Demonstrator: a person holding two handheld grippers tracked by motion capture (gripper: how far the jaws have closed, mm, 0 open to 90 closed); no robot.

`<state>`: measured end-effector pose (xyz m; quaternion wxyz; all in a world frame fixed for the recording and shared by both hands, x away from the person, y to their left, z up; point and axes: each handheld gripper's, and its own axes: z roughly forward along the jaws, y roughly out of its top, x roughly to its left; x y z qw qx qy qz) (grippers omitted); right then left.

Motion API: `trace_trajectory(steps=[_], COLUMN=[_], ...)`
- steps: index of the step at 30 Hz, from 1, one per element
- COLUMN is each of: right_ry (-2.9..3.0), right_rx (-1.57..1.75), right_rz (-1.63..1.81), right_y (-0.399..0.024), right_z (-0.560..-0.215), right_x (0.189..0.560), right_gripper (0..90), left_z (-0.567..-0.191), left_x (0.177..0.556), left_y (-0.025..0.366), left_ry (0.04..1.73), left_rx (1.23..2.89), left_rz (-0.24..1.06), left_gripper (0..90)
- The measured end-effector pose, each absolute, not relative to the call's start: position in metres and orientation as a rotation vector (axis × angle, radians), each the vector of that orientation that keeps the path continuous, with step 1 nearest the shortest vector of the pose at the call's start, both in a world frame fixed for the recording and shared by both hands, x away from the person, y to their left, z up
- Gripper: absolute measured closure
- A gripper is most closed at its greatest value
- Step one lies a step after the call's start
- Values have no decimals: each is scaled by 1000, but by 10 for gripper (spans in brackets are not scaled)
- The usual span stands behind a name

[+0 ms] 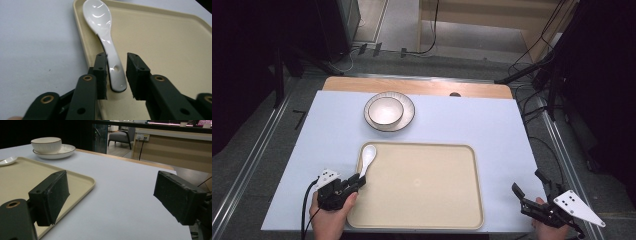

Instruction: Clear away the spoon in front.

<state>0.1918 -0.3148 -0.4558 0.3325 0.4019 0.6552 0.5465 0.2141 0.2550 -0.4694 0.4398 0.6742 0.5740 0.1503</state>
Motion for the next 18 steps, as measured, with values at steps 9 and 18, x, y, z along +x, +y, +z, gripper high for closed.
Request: trace_trajectory(steps=[9,18], right_ry=[1696,1710], right_rx=[1076,1068], right_rz=[1437,1423], right_y=[-320,-319], right_z=[-456,-458], right_x=[190,192], right_gripper=[133,133], left_z=[-455,-436], left_x=[217,220], left_y=[270,291], left_ry=[1407,1325], left_rx=[1626,1645], left_rz=[419,454], left_gripper=[452,62])
